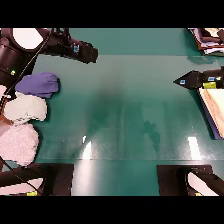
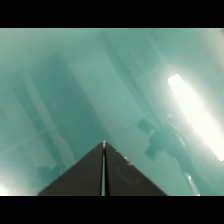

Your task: Fold the shirts.

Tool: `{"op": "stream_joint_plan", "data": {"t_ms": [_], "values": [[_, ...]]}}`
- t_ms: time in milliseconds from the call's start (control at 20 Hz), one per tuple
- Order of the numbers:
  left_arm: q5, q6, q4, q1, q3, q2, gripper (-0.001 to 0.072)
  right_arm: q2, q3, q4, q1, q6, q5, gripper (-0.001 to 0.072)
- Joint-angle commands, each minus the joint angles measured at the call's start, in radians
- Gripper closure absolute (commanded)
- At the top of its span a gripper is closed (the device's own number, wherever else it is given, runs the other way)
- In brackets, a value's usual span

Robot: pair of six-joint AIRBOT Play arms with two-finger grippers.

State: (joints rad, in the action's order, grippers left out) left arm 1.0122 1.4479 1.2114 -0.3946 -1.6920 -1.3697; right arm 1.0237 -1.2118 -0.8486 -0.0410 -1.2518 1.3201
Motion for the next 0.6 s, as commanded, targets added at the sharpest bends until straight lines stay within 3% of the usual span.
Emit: {"op": "stream_joint_plan", "data": {"t_ms": [0,550], "values": [[-0.044,0.000,0.000,0.000,0.000,0.000,0.0680,-0.001,0.000,0.000,-0.002,0.000,-0.001,0.0696],[-0.056,0.000,0.000,0.000,0.000,0.000,0.0680,-0.001,0.000,0.000,-0.002,0.000,0.010,0.0696]]}}
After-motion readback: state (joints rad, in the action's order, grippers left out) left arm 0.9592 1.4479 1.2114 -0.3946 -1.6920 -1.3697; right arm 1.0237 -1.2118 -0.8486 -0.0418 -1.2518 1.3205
